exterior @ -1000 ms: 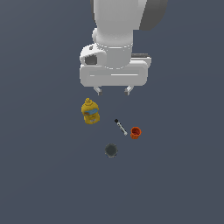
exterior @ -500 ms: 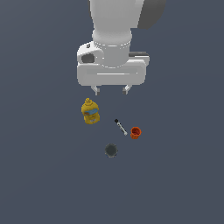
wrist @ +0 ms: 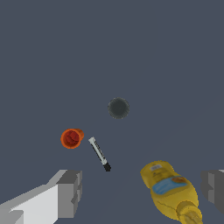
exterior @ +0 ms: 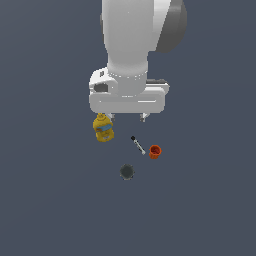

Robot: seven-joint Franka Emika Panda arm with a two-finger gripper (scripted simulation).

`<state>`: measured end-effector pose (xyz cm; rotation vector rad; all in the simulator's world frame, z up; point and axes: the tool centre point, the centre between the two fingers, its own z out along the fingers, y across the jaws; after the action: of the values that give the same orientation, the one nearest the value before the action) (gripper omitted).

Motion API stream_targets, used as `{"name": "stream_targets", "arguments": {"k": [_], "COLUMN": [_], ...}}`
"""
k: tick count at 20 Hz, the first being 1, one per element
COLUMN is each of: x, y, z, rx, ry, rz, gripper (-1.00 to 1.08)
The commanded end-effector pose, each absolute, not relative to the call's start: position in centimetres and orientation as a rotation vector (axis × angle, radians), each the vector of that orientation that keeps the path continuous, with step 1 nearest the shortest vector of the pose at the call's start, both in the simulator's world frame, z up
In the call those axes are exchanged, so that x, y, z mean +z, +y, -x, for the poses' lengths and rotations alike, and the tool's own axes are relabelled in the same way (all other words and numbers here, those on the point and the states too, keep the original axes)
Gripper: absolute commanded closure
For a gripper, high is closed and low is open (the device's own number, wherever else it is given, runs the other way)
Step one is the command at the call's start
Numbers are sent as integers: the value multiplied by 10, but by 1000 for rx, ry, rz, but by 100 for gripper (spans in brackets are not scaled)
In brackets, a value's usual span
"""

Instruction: Pick up a designated object from a clutter of objects.

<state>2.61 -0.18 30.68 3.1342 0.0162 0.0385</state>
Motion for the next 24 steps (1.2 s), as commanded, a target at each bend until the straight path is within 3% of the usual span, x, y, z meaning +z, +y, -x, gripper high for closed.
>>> {"name": "stream_targets", "arguments": {"k": [1, 13, 24], "x": [290, 170, 83], "y": [-2, -3, -4], "z": [-35, -78, -91], "rx": [35, 15, 3], "ry": [-15, -226, -365], "rz": [-3137, -3137, -3122], "gripper": [-92, -92, -92]}}
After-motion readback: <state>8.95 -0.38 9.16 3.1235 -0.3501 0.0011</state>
